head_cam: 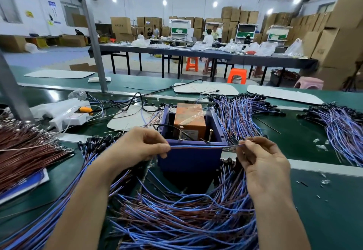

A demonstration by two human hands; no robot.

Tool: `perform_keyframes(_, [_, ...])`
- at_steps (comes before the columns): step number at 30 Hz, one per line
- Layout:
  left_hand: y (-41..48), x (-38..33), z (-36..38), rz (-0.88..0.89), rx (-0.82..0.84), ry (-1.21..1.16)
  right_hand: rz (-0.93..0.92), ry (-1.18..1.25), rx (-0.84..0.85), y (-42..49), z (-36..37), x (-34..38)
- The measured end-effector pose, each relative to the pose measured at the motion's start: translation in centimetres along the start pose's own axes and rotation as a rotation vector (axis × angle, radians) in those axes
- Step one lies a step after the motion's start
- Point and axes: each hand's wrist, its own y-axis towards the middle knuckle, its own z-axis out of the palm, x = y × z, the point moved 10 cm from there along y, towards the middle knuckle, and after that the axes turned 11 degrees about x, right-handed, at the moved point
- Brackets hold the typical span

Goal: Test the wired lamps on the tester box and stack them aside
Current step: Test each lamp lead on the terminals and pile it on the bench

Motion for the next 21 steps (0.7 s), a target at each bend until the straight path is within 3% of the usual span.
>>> perform_keyframes(3, [-0.8,1.3,-2.2,-0.057,-0.033,0.031,-0.053,-0.223,-0.036,0.4,-1.1,1.4])
perform_keyframes(10, [-2.2,3.5,-6.0,-0.177,-0.175,0.099,-0.148,-1.035,-0.170,0.5,-2.3,3.0])
perform_keyframes(17, [-1.9,1.6,-5.1,-0.024,-0.159,-0.200,-0.050,-1.291,-0.102,0.9,-2.2,1.9])
perform_keyframes(21, [-1.1,0.2,-2.9,0.042,-0.098,-0.361,-0.086,-1.190,-0.055,0.7,-1.5,2.4])
